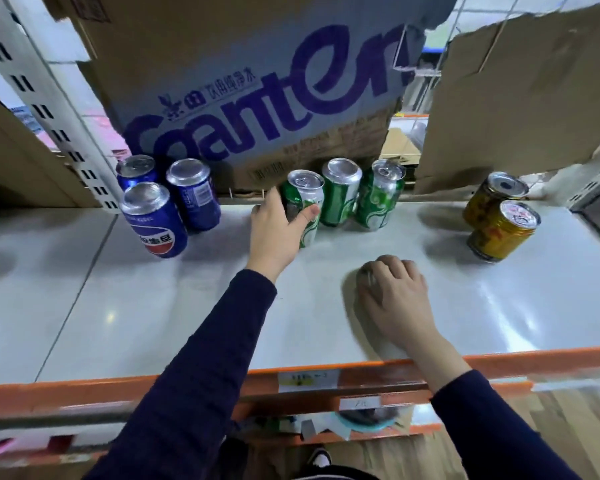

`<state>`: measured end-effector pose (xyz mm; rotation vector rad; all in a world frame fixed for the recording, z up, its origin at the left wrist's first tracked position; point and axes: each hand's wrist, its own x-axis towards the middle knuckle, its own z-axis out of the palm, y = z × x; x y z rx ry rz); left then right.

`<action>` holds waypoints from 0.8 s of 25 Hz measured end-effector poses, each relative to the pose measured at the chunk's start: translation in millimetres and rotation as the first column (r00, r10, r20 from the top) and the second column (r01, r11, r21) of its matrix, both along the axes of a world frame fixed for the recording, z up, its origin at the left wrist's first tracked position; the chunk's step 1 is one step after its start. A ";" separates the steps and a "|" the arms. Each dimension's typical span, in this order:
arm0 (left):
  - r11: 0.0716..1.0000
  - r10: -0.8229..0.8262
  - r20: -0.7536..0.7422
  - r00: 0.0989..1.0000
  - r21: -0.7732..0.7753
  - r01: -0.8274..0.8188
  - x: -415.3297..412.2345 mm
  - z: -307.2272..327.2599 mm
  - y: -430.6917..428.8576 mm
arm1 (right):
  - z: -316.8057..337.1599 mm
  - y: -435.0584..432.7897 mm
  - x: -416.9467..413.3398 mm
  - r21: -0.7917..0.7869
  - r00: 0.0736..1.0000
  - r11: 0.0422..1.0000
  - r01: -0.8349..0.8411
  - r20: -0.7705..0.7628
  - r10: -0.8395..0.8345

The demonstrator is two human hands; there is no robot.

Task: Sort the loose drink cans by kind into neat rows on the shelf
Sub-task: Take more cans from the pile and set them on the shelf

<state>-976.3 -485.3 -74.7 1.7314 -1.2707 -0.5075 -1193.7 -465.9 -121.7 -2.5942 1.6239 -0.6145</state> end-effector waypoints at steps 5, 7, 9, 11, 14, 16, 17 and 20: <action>0.995 0.093 0.035 0.995 0.022 -0.094 -8.2 -4.1 -24.0 | -1.2 -2.6 -2.0 0.032 0.998 0.999 0.012 0.059 -0.014; 0.995 0.079 0.060 0.995 0.062 -0.083 -5.8 -7.4 -25.7 | 0.0 -1.6 -2.2 0.041 0.998 0.999 0.006 0.065 -0.009; 0.993 0.044 0.070 0.997 0.109 -0.051 -2.4 -9.2 -23.8 | 1.5 -1.3 -2.6 0.057 0.998 0.998 0.004 0.061 -0.008; 0.992 0.029 0.057 0.998 0.117 -0.036 -1.6 -9.2 -14.1 | 2.2 -0.7 -3.4 0.080 0.999 0.997 0.001 0.051 -0.005; 0.996 0.038 0.127 0.991 0.072 -0.048 -3.3 -7.3 14.7 | 5.1 -0.3 -1.8 0.120 0.996 0.992 -0.024 0.087 0.014; 0.999 0.033 0.201 0.979 0.036 -0.041 -0.7 -6.4 35.6 | 9.0 -1.3 5.0 0.145 0.989 0.986 -0.077 0.135 0.057; 0.999 0.038 0.244 0.969 0.029 -0.046 3.3 -6.3 47.5 | 11.3 -1.3 11.7 0.157 0.983 0.980 -0.118 0.155 0.094; 0.991 0.098 0.371 0.924 0.049 -0.125 24.8 -5.5 86.2 | 17.6 2.9 44.9 0.153 0.950 0.956 -0.249 0.233 0.210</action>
